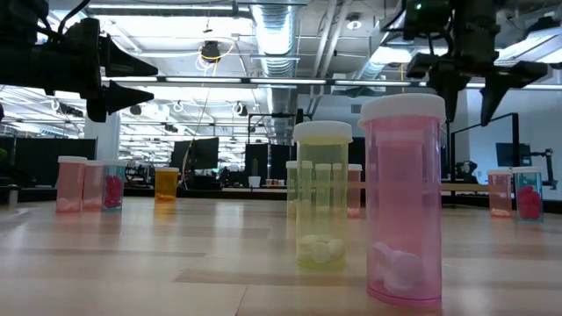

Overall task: Pick and place medicine bottles onto shelf by color
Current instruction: Put the pink pill bottle on the shelf

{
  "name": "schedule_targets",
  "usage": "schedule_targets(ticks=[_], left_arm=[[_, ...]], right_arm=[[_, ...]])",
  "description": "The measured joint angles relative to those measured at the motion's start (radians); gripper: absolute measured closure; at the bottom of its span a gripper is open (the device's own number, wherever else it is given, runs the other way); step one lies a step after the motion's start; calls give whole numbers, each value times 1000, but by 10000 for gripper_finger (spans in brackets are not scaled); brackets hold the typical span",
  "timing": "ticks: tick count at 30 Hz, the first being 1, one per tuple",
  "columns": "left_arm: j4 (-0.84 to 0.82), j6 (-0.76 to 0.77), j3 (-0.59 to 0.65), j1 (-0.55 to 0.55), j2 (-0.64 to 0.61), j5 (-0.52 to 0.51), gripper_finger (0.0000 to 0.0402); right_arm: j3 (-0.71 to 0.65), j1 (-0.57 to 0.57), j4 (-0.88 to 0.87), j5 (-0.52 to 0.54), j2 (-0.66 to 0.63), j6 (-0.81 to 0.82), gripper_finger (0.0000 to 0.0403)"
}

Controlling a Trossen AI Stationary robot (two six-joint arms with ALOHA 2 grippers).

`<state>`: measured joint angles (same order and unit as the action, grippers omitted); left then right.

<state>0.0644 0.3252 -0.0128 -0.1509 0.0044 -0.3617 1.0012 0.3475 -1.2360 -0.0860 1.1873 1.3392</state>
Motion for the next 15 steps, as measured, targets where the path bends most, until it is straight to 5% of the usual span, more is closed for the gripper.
schedule_targets(ticks=[7,15], left_arm=[[0,0,0,0,0,0,90],[0,0,0,0,0,0,90]], right_arm=[[-54,-13,-6,-74,62,-1,153],[-225,7,152,-171,-27,-1,153]])
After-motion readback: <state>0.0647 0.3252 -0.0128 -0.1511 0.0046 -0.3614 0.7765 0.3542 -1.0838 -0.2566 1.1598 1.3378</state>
